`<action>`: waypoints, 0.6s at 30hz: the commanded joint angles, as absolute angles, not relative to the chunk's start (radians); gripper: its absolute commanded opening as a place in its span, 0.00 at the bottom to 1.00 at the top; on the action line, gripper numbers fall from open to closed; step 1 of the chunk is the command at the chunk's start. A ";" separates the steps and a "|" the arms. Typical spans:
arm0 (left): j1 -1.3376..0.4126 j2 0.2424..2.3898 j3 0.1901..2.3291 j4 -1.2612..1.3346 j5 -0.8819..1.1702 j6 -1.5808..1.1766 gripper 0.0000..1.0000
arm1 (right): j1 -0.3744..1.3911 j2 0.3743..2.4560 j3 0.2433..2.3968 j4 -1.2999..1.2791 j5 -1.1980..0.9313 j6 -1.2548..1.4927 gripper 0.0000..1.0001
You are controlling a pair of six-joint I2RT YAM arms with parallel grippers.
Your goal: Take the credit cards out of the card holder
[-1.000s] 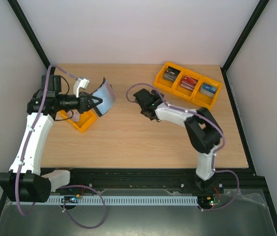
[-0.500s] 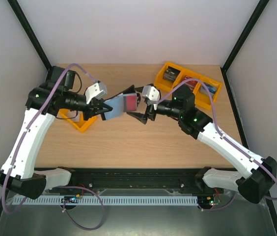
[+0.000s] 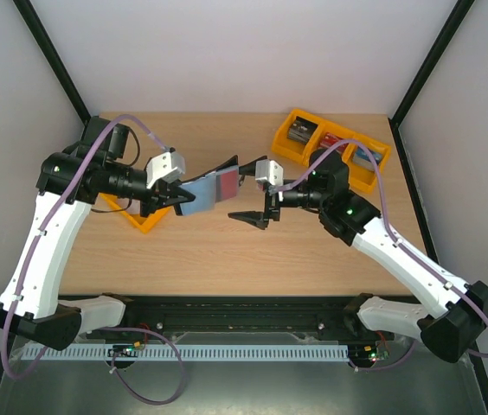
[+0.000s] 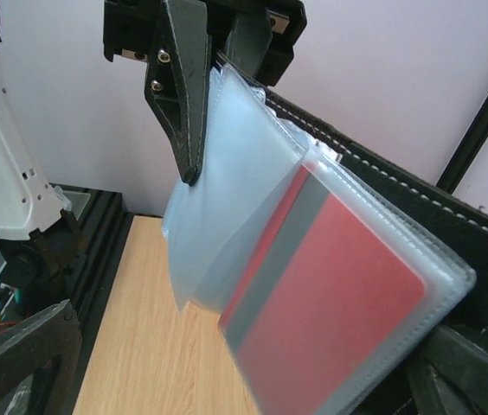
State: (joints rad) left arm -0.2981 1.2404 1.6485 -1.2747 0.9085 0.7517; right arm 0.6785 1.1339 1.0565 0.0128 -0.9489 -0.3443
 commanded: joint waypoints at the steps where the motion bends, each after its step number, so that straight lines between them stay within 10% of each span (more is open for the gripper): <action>1: -0.303 1.232 1.668 -1.293 0.942 0.777 0.02 | 0.668 1.149 1.102 -0.026 -0.988 -0.376 0.97; 18: -0.326 1.243 1.652 -1.292 0.866 0.781 0.02 | 0.515 1.269 1.139 0.086 -1.208 -0.164 0.99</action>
State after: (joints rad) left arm -0.3206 1.2404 1.6485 -1.2785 0.8513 0.7612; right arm 0.5140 1.2175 1.0878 0.0151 -1.0138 -0.2684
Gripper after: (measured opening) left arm 0.061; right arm 0.987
